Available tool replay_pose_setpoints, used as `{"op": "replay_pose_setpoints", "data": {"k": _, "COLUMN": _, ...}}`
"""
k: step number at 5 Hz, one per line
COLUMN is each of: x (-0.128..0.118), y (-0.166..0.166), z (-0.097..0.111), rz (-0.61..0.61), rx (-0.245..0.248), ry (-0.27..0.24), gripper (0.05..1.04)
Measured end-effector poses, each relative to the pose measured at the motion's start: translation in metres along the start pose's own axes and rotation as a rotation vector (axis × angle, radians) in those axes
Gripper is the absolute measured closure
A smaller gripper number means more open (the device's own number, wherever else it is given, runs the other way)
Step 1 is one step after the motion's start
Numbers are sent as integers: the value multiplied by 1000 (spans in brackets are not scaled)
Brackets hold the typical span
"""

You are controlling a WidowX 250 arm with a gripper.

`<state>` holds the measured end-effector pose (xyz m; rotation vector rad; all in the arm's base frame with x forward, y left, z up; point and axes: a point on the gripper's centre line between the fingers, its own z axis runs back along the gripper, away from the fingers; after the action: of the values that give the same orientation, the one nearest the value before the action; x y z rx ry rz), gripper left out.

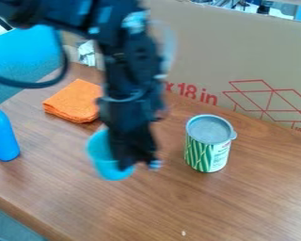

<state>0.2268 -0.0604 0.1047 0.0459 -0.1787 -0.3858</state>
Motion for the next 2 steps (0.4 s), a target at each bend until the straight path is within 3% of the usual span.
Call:
{"op": "replay_pose_setpoints", "data": {"k": 1, "x": 14, "y": -43, "z": -4, "rz": -136, "rx": -33, "ry": 2, "gripper": 995}}
{"op": "replay_pose_setpoints", "data": {"k": 2, "x": 13, "y": -82, "z": -14, "rz": -238, "rx": -81, "ry": 9, "gripper": 995}}
